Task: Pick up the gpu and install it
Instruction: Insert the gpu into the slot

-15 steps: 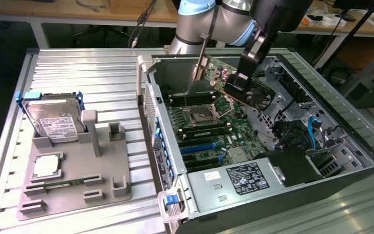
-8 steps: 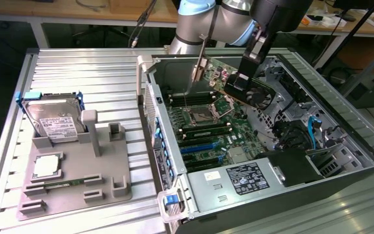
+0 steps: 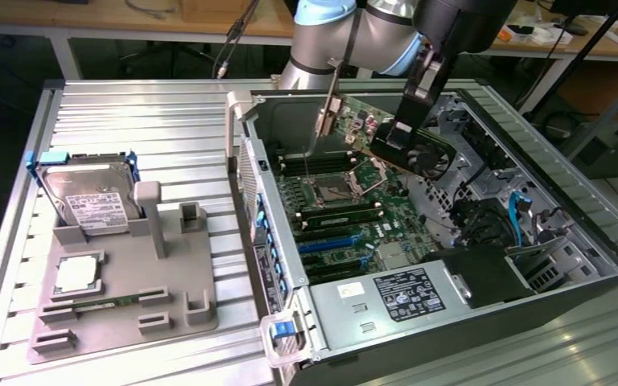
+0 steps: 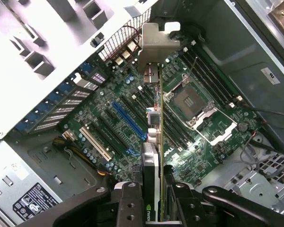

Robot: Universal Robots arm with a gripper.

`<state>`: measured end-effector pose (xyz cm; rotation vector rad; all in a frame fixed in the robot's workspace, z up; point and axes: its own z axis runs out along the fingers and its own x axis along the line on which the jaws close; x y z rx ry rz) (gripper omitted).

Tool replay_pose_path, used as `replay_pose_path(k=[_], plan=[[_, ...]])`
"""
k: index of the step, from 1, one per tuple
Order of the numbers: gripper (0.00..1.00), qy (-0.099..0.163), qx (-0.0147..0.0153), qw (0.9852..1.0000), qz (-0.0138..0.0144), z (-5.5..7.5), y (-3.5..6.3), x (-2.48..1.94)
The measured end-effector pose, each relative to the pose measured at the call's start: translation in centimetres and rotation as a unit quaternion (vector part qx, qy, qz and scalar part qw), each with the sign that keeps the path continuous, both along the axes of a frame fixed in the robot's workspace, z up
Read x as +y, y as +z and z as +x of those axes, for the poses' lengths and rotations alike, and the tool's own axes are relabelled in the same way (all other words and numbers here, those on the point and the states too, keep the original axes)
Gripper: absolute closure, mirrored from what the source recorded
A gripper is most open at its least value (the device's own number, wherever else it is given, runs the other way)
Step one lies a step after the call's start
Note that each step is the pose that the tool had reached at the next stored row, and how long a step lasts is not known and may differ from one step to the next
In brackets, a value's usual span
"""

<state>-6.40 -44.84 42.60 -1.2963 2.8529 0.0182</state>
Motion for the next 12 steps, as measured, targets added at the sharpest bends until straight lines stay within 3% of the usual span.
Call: replay_pose_path(k=[10, 12], plan=[[0.73, 0.029, 0.0000, 0.9996, -0.0006, 0.00, 0.00, 0.00], [0.73, 0.053, 0.0000, 0.9986, -0.0013, 0.00, 0.00, 0.00]])
